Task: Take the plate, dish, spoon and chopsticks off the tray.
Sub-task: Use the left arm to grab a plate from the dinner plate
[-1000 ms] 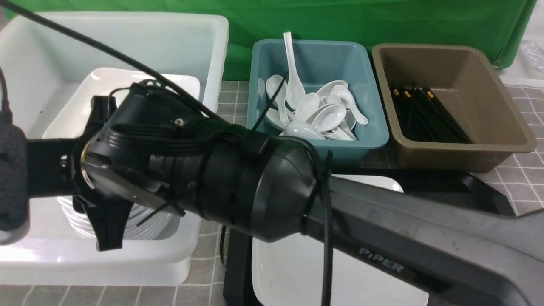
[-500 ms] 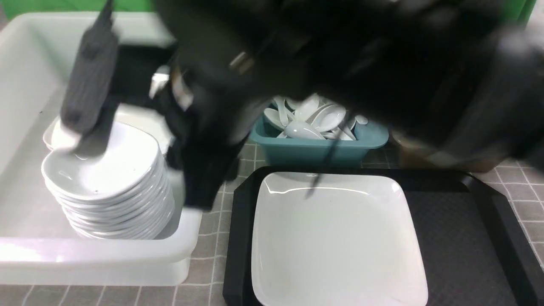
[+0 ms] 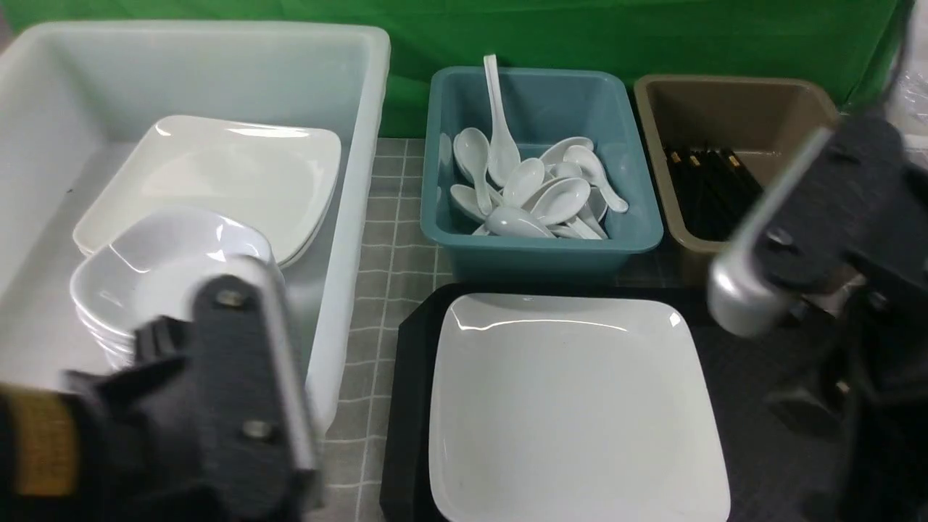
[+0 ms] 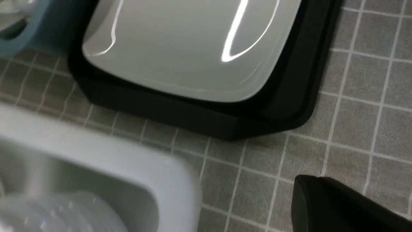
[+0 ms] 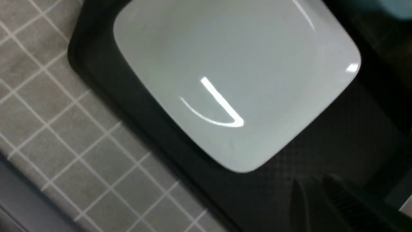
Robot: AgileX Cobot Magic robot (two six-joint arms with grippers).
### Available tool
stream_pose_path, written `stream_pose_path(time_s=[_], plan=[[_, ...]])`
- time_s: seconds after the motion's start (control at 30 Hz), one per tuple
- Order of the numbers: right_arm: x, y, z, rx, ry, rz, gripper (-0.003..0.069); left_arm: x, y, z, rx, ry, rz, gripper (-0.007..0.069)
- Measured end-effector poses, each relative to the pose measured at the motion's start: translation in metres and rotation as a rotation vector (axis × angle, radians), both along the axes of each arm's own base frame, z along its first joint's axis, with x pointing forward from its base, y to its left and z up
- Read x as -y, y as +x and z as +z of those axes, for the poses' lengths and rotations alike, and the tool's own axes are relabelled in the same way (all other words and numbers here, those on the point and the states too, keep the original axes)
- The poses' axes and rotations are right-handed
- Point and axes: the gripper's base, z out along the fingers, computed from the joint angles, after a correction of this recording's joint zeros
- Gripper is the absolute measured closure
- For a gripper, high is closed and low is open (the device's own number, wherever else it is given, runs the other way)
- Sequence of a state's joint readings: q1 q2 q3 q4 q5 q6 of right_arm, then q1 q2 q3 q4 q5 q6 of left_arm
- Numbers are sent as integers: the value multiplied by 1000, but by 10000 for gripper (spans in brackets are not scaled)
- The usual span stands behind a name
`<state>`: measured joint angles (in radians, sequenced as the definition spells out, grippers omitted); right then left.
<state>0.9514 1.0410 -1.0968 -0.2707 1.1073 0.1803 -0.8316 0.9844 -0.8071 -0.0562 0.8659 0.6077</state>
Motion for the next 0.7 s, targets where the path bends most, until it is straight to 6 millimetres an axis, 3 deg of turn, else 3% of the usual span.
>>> stream_pose_path(time_s=[0.17, 0.23, 0.33, 0.47, 0.6, 0.7], plan=[[44, -32, -12, 32, 133, -78, 558, 58, 26, -57, -32, 134, -144, 611], [54, -39, -14, 41, 162, -89, 555, 66, 30, -71, -41, 177, -175, 603], [78, -57, -16, 82, 264, -104, 550, 80, 36, -104, -86, 298, -237, 523], [91, -66, -18, 103, 315, -113, 547, 86, 40, -114, -97, 326, -253, 431], [102, -74, -16, 130, 367, -115, 540, 90, 45, -116, -43, 333, -290, 286], [103, -75, -16, 133, 371, -114, 536, 89, 50, -117, -15, 344, -303, 244]])
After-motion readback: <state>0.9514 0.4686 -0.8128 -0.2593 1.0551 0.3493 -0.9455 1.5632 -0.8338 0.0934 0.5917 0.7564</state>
